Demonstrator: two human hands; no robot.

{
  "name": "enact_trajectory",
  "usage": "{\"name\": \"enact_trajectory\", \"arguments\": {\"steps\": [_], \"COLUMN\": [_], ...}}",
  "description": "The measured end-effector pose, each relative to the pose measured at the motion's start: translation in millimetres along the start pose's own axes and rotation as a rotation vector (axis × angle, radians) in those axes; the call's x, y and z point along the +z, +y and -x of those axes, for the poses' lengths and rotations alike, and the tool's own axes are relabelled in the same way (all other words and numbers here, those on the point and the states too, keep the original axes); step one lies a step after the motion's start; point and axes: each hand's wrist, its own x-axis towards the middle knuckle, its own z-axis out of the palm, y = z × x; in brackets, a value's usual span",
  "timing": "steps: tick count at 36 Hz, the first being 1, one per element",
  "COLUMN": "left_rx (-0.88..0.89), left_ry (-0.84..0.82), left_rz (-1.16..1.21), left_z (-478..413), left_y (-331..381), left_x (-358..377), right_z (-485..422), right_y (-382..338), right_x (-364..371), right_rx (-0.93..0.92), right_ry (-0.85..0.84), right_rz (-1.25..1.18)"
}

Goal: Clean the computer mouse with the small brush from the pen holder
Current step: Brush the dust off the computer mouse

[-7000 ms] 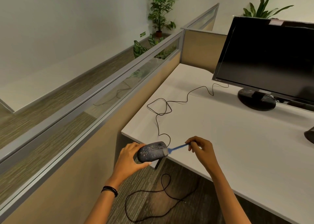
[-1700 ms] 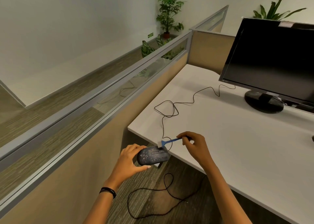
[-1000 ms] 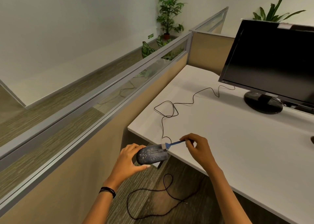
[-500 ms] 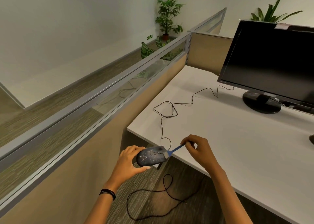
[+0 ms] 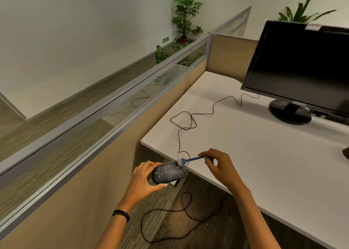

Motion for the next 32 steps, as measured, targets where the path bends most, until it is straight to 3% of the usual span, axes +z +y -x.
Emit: {"name": "enact_trajectory", "arguments": {"steps": [16,21,27,32], "left_rx": [0.023,0.036,0.035,0.031], "left_ry": [-0.002,0.001,0.007,0.01], "left_rz": [-0.021,-0.015,-0.004,0.0], "left_z": [-5.8,-6.7,-8.0,-8.9], "left_y": [2.9,3.4,5.0,4.6], "left_x": [3.6,4.4,4.2,3.5], "right_z": [3.7,4.9,3.5,5.3], "right_y": [-5.6,-2.5,-3.9,0.1], "right_x": [4.0,4.7,1.4,3.1], "right_rx": [-0.036,-0.052,-0.036,-0.039], "right_ry": [-0.07,0.001,-0.063,-0.013], "right_rz": [0.034,0.011,0.047,0.029]}}
